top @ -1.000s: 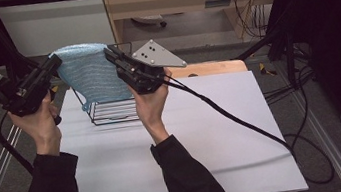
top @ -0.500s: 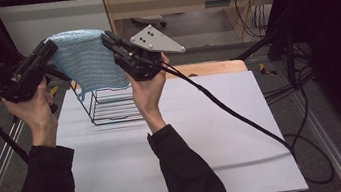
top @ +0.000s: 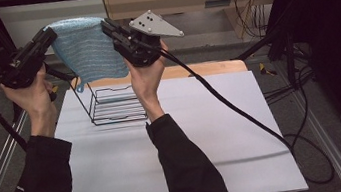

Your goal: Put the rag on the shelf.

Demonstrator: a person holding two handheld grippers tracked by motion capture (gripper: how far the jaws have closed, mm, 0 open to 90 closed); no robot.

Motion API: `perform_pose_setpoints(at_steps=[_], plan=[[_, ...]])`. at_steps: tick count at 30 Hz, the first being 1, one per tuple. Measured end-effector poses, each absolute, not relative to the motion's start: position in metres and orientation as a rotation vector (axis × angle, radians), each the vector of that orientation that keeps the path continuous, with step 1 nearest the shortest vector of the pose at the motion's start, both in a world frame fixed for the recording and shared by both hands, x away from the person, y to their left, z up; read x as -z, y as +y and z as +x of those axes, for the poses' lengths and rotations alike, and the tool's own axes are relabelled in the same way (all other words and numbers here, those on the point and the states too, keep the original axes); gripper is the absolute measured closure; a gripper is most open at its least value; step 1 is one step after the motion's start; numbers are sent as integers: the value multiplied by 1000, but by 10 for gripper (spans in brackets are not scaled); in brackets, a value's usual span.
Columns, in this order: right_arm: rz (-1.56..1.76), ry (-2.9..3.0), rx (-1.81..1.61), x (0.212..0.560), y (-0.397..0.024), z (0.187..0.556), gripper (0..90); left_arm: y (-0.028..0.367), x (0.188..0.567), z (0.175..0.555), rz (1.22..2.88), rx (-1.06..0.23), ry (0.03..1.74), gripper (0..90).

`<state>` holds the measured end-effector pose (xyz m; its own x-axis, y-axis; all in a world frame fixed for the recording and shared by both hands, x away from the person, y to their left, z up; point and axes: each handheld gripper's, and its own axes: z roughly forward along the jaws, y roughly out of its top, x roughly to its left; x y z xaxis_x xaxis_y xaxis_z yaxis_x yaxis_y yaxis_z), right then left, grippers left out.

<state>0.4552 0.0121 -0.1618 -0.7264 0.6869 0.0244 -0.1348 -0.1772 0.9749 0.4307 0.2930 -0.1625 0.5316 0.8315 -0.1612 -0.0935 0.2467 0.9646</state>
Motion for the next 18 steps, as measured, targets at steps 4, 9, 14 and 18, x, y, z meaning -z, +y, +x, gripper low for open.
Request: perform_pose_setpoints(at_steps=[4, 9, 14, 18], plan=[[644, 1535, -1958, 157, 11, 460, 840, 291, 156, 435, 1158, -747, 789, 801], [648, 1526, -1963, 150, 12, 467, 840, 291, 148, 442, 1160, -756, 788, 801], [657, 1512, -1967, 147, 10, 473, 840, 288, 140, 450, 1177, -762, 786, 801], [667, 1501, -1963, 146, 9, 478, 840, 285, 137, 457, 1181, -760, 790, 801]])
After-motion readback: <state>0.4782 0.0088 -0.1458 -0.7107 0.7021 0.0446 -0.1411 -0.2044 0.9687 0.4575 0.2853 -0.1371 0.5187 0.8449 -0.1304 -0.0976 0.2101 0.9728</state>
